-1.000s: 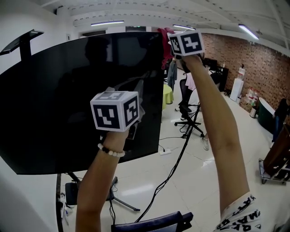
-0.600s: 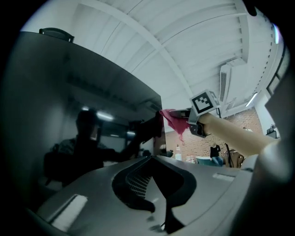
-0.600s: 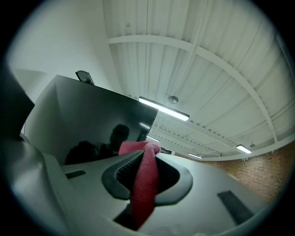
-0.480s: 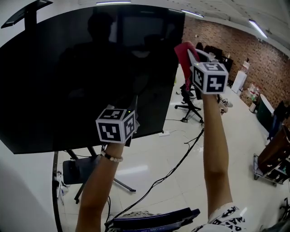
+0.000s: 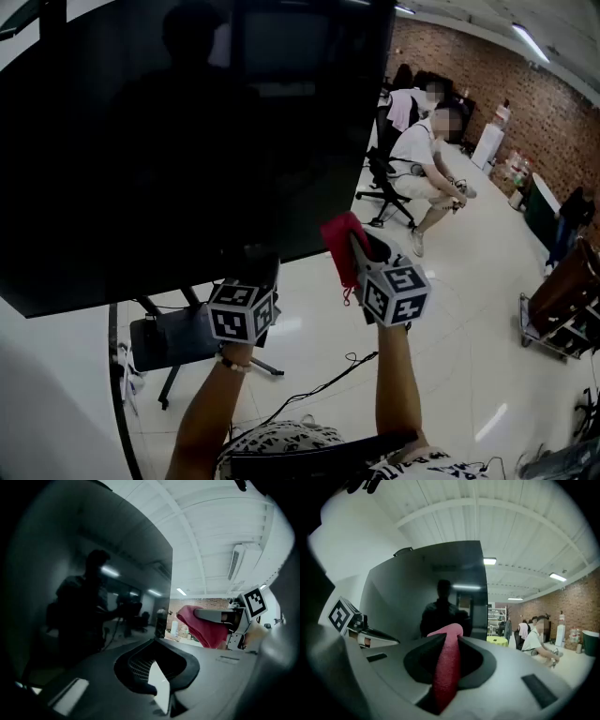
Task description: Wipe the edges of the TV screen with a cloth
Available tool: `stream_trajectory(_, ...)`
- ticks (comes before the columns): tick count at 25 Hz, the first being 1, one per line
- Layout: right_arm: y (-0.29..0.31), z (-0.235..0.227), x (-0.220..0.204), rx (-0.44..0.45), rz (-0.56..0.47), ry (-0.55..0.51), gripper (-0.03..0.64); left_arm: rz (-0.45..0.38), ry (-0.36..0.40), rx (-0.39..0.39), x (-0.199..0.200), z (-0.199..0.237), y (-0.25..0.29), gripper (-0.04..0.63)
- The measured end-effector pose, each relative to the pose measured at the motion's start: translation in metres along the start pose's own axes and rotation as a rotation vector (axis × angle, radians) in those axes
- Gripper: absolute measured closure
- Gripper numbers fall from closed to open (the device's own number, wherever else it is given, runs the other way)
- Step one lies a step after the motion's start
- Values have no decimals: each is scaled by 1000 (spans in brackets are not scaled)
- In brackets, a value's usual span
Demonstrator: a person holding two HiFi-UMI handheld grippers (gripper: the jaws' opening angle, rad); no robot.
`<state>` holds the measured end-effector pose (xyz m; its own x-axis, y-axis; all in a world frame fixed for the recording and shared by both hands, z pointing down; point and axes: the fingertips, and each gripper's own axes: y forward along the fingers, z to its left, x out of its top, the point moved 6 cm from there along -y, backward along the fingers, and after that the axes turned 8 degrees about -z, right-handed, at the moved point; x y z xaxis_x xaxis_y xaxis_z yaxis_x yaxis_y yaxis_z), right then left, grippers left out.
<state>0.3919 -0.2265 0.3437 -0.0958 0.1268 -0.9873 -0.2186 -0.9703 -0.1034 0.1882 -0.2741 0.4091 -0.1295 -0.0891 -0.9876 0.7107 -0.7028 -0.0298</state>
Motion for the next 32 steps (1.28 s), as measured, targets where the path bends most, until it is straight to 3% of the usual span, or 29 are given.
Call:
stream_trajectory(5,-25,46,-75,13,121,83,552,109,-70,0,-67,6,-23,595)
stream_trajectory(11,-32,103,-156,66,308,121,552,176,-86,50,-115,23,-59,595)
stream_trajectory(22,-15,140,-173,119,362,162,554,192,-139,64,-130,39,-70,595)
stream_trajectory(32,-13,134,-174,103,372,181,554,197,-173,46,-134,41,-62,595)
